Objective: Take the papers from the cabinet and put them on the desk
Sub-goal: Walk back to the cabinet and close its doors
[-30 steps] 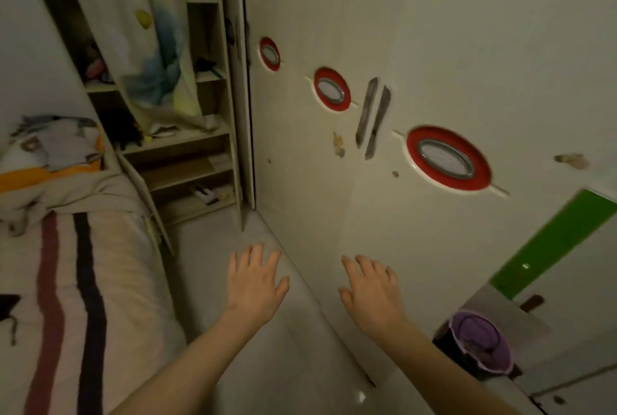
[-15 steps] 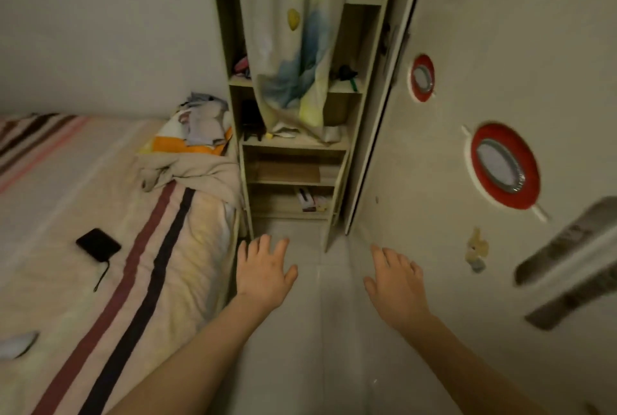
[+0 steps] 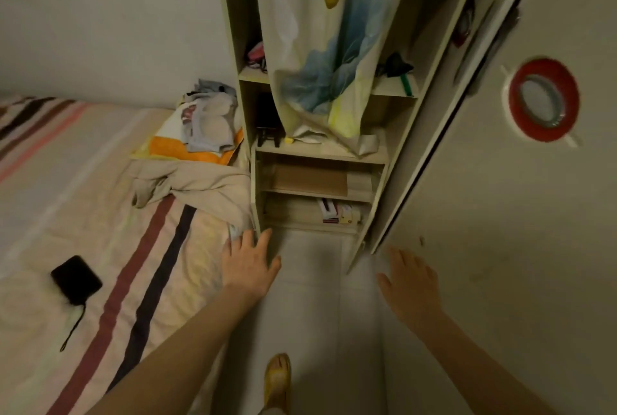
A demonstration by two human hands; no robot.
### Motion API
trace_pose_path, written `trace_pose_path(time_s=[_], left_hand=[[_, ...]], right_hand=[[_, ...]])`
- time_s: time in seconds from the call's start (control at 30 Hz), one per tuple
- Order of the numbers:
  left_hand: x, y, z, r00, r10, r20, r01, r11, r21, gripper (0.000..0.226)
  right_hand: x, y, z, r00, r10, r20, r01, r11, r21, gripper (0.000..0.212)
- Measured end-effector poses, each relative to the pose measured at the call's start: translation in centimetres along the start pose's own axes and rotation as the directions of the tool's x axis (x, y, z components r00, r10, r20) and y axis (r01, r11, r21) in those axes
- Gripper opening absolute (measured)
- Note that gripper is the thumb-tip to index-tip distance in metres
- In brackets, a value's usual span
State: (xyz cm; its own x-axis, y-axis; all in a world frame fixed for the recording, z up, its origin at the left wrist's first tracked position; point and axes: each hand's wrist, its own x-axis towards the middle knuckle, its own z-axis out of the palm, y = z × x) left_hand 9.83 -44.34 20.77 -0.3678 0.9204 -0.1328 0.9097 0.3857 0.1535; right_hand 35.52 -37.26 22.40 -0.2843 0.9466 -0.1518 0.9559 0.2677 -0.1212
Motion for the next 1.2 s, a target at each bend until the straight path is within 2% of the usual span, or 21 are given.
trace_pose_path(time_s=[0.23, 0.37, 0.5, 0.63, 0.77, 1.0, 1.1, 1.2], left_hand=[[14.1, -3.4, 0.9, 0.996, 0.004, 0.084, -0.012, 0.996, 0.088, 0.064], [19.6, -4.7, 2.6, 0.992, -0.002, 0.125, -0.007, 0.997, 0.076, 0.066], [24.3, -5.3, 4.5, 0.983, -0.056, 0.176, 0.045, 0.997, 0.067, 0.067], [28.2, -5.3, 6.1, 0.968, -0.116, 0.223, 0.109, 0.993, 0.045, 0.069], [32.0, -5.5, 8.2, 0.951, -0.167, 0.259, 0.150, 0.985, 0.083, 0.076], [35.7, -5.9, 12.9, 0.941, -0.181, 0.286, 0.176, 0.983, 0.044, 0.081], [36.7, -6.4, 14.3, 0.926, -0.240, 0.291, 0.240, 0.970, 0.037, 0.081], [37.1, -7.3, 15.4, 0.901, -0.288, 0.324, 0.280, 0.957, 0.073, 0.080]], right_hand=[[11.8, -1.5, 0.6, 0.987, 0.087, 0.132, -0.079, 0.995, -0.060, 0.048], [18.1, -1.8, 1.3, 0.978, 0.117, 0.172, -0.103, 0.991, -0.089, 0.044], [24.3, -1.0, 3.0, 0.976, 0.074, 0.205, -0.054, 0.993, -0.102, 0.048], [30.3, -0.1, 5.8, 0.967, 0.047, 0.252, -0.039, 0.999, -0.036, 0.052], [35.3, 0.7, 8.6, 0.950, 0.048, 0.309, -0.021, 0.996, -0.089, 0.058], [40.1, 2.9, 12.8, 0.914, 0.112, 0.389, -0.110, 0.994, -0.029, 0.062], [40.7, 4.3, 14.1, 0.909, 0.167, 0.381, -0.162, 0.986, -0.046, 0.067], [40.5, 5.4, 15.0, 0.901, 0.192, 0.390, -0.213, 0.977, 0.011, 0.072]])
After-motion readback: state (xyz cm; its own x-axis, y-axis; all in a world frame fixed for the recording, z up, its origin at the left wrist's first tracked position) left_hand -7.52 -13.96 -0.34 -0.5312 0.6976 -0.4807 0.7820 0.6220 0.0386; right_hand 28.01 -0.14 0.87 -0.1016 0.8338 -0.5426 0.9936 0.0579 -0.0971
